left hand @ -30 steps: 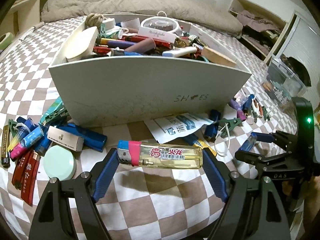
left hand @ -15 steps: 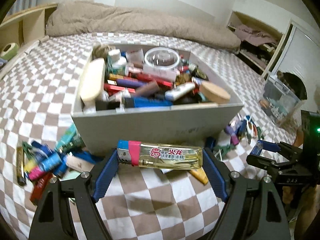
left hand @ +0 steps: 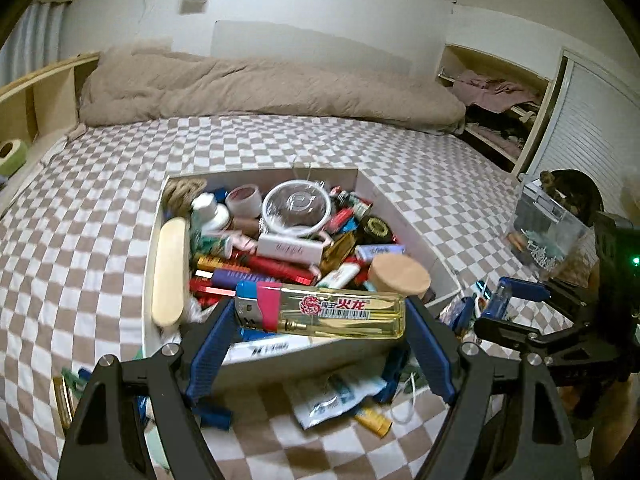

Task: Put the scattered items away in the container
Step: 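Carry yellow lighter and blue lighter up over the white box with both tools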

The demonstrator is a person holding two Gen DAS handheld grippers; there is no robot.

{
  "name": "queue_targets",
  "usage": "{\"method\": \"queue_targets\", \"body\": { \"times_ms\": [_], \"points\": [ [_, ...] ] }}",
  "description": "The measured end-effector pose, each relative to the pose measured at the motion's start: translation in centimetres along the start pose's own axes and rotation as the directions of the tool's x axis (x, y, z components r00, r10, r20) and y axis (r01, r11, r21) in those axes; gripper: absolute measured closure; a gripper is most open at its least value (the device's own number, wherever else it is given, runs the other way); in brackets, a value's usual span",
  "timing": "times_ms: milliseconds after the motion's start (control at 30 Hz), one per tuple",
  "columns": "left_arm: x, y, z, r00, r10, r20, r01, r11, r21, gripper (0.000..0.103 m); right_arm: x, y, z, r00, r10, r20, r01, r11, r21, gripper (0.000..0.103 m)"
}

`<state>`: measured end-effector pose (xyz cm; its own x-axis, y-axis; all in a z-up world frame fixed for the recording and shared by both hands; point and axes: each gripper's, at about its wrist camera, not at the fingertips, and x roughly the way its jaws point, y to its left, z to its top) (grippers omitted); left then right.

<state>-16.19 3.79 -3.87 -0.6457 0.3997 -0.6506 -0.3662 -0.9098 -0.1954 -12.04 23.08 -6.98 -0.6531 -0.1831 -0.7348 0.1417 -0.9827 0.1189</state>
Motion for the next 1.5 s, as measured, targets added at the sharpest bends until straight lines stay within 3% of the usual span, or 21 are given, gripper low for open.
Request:
{"method": "queue_targets", "body": {
  "times_ms": [533,667,833,1100,1200,1333,1500],
  "points": [
    [3.1,1.1,5.0,0.999,0.038,0.002,-0.038,0.997,-0.066,0.020,1.8,0.1,5.0,0.999,-0.014,0.043,0.016,0.998,-0.067,0.016],
    [3.7,1.4,5.4,0.999,0.051,0.013,-0.050,0.996,-0.080,0.020,3.0,0.5,6.5,0.998,-0.060,0.030,0.065,0.983,-0.170,0.016],
    [4.5,2.1,4.9,1.000,0.004,0.019,-0.001,0.993,-0.115,0.020,4.6,1.5,8.2,0.991,-0.133,0.001,0.126,0.935,-0.333,0.016],
    [5.5,3.9,4.2,1.000,0.000,-0.008,-0.001,0.988,-0.155,0.020,9.4,2.9,10.6,0.971,-0.225,-0.080,0.145,0.821,-0.552,0.016],
    [5.5,4.8,3.9,1.000,0.001,-0.009,-0.003,0.984,-0.177,0.020,12.1,2.9,11.2,0.949,-0.292,-0.121,0.160,0.775,-0.612,0.016],
    [5.4,5.8,3.6,1.000,0.000,-0.007,-0.001,0.979,-0.203,0.020,15.4,2.7,11.7,0.890,-0.438,-0.129,0.215,0.651,-0.728,0.016],
    [5.4,6.6,3.6,1.000,-0.013,-0.002,0.012,0.976,-0.220,0.020,17.6,3.3,11.8,0.837,-0.533,-0.123,0.173,0.472,-0.864,0.016]
  ]
}}
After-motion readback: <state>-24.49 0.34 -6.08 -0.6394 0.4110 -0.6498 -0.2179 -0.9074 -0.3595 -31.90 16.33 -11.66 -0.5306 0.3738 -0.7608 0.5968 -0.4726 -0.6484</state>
